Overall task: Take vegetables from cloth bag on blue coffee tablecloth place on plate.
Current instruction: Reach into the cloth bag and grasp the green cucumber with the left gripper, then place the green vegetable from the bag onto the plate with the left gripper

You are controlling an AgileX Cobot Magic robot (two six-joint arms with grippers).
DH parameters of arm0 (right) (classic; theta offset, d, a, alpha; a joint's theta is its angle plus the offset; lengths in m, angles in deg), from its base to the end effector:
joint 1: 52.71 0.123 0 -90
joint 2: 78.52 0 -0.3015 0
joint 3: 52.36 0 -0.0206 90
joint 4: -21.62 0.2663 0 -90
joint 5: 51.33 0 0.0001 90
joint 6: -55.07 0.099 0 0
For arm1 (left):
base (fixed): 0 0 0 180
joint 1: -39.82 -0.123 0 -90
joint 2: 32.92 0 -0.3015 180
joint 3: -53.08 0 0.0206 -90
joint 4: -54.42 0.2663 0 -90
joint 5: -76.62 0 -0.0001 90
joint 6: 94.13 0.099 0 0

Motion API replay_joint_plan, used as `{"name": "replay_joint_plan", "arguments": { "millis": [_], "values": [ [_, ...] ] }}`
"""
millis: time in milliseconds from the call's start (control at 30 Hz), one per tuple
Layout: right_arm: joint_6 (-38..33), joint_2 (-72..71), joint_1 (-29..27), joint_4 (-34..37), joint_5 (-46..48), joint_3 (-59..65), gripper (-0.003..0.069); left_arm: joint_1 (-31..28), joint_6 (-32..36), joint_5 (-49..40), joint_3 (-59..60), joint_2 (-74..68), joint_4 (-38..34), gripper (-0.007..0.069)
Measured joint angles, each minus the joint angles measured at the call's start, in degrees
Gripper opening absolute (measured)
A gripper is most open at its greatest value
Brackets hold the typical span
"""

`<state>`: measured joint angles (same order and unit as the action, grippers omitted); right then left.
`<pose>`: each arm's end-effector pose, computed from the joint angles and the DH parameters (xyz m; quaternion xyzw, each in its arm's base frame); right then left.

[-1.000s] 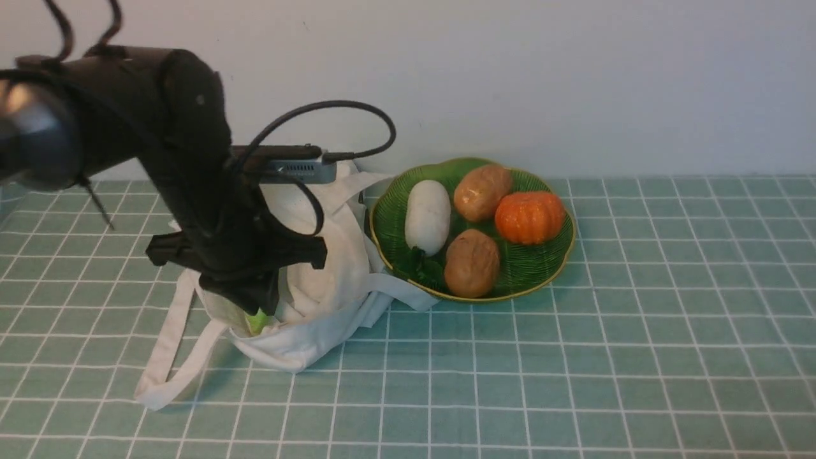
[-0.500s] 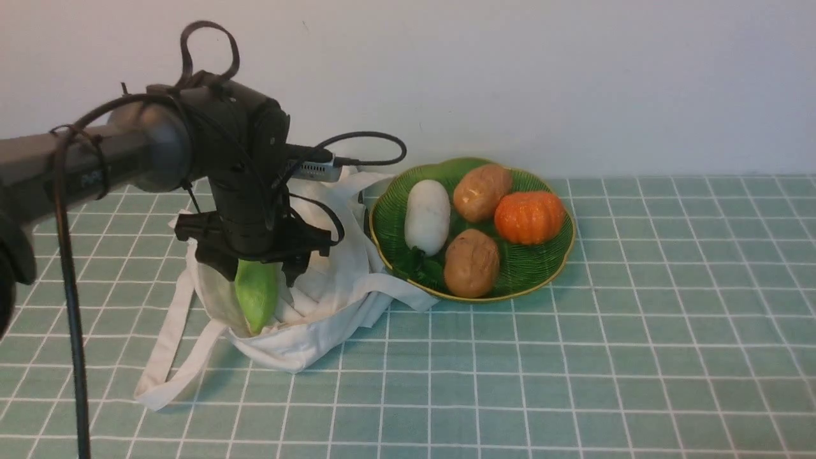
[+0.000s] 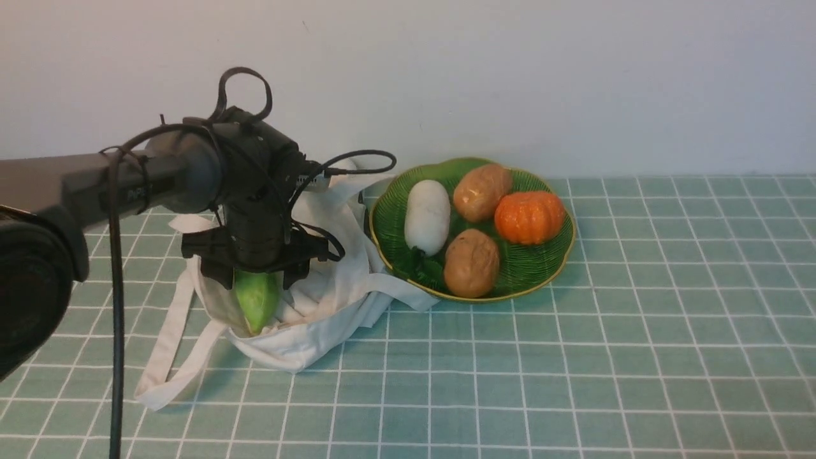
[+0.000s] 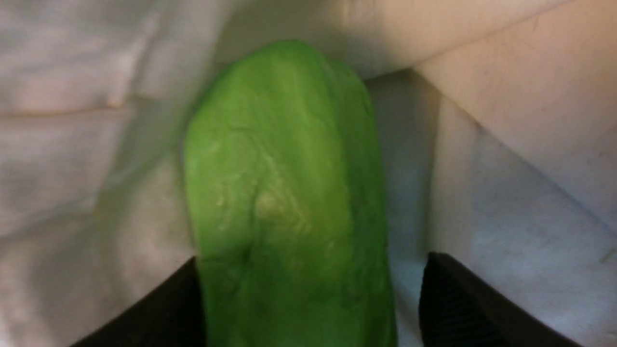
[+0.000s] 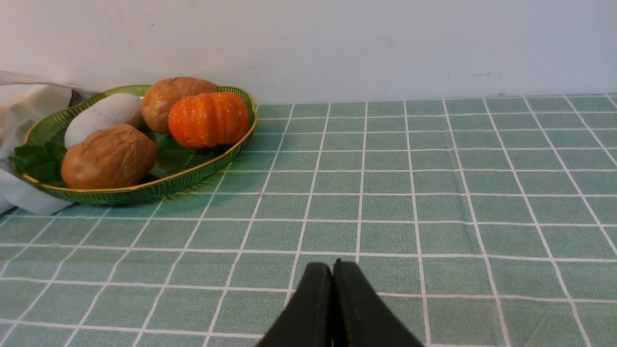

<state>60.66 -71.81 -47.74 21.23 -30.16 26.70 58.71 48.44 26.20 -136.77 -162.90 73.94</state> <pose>0.0591 0.0049 0.1695 0.0025 0.8035 0.0519 0.5930 0.4366 -0.1224 0.1443 -0.0626 0.9850 0.0843 0.1372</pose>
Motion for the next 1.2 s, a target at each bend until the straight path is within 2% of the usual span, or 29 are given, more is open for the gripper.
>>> {"name": "replay_joint_plan", "arguments": {
  "millis": [33, 67, 133, 367, 500, 667, 767, 800, 867, 967, 1200],
  "values": [
    [0.0, 0.0, 0.0, 0.0, 0.0, 0.0, -0.0015, 0.0, 0.2, 0.0, 0.0, -0.2, 0.1, 0.0491],
    [0.0, 0.0, 0.0, 0.0, 0.0, 0.0, -0.0015, 0.7, 1.2, -0.1, 0.0, -0.4, 1.0, 0.0425],
    [0.0, 0.0, 0.0, 0.0, 0.0, 0.0, -0.0015, 1.8, 2.9, -1.2, -0.4, -0.3, 2.2, 0.0376],
    [0.0, 0.0, 0.0, 0.0, 0.0, 0.0, -0.0015, 5.7, 9.2, -9.5, -3.4, 3.8, 6.0, 0.0377],
    [0.0, 0.0, 0.0, 0.0, 0.0, 0.0, -0.0015, 8.2, 15.9, -17.9, -8.9, 8.6, 6.3, 0.0377],
    [0.0, 0.0, 0.0, 0.0, 0.0, 0.0, -0.0015, 10.2, 17.7, -18.3, -14.8, 10.5, 5.2, 0.0377],
    [0.0, 0.0, 0.0, 0.0, 0.0, 0.0, -0.0015, 11.8, 17.9, -11.9, -18.1, 9.7, 0.0, 0.0377],
    [0.0, 0.0, 0.0, 0.0, 0.0, 0.0, -0.0015, 12.7, 17.6, -5.9, -18.9, 8.3, -2.9, 0.0377],
    [0.0, 0.0, 0.0, 0.0, 0.0, 0.0, -0.0015, 13.5, 16.8, 0.5, -19.1, 6.7, -5.1, 0.0377],
    [0.0, 0.0, 0.0, 0.0, 0.0, 0.0, -0.0015, 14.5, 12.5, 9.9, -19.1, 3.0, -7.2, 0.0377],
    [0.0, 0.0, 0.0, 0.0, 0.0, 0.0, -0.0015, 14.0, -0.7, 16.5, -19.1, -2.8, -6.6, 0.0377]
  ]
}}
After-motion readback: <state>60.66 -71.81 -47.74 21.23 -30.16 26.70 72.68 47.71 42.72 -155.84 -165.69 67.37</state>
